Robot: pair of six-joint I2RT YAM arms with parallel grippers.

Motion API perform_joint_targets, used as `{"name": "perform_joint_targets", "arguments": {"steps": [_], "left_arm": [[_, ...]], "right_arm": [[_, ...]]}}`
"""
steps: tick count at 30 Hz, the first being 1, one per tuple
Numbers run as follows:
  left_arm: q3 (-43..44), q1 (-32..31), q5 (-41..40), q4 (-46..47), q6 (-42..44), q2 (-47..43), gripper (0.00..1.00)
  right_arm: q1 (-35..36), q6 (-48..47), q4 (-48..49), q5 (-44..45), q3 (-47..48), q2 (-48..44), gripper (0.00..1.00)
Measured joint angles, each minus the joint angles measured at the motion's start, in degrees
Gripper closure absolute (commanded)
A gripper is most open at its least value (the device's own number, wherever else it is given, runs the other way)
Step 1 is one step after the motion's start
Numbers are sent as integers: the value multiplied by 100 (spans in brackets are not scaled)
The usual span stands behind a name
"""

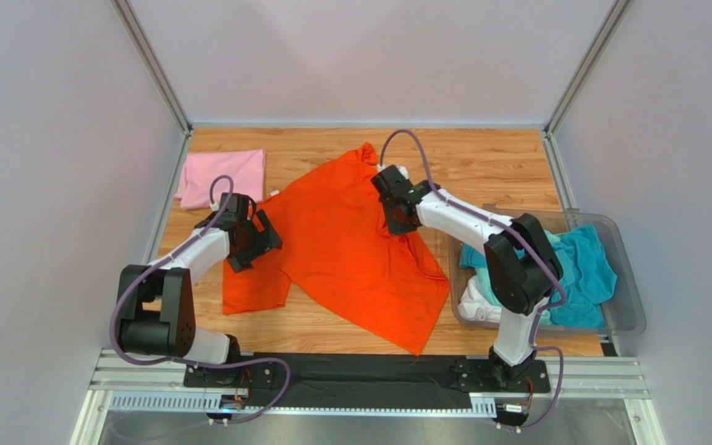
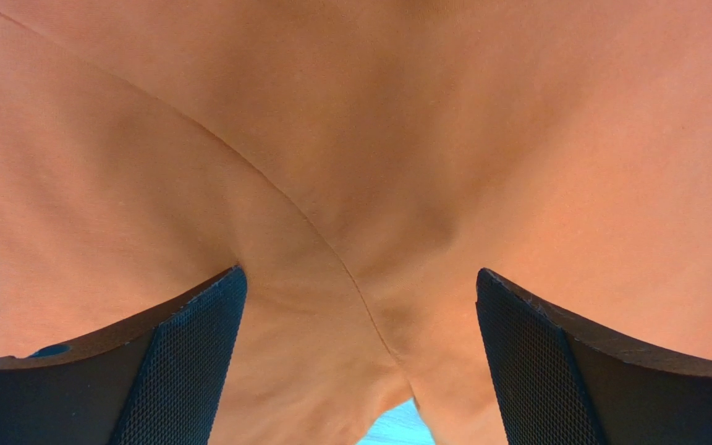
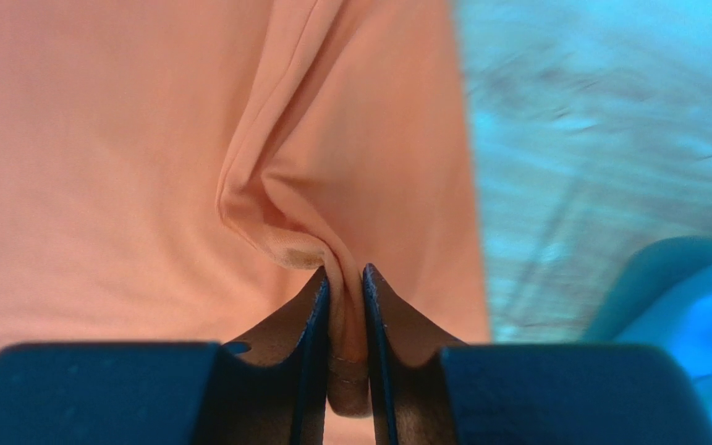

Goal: Fold and stack the t-shirts
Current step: Flatten the tshirt out

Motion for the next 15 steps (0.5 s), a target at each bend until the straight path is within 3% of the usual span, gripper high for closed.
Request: {"name": "perform_joint_targets", "arguments": {"steps": [8, 15], "left_arm": [[-238, -2, -212, 96, -35, -238, 0], [-647, -2, -337, 52, -166, -763, 0]], "right_arm": [[-1416, -42, -140, -262, 962, 35, 78], [-2363, 190, -455, 0, 2424, 1056, 77]]}}
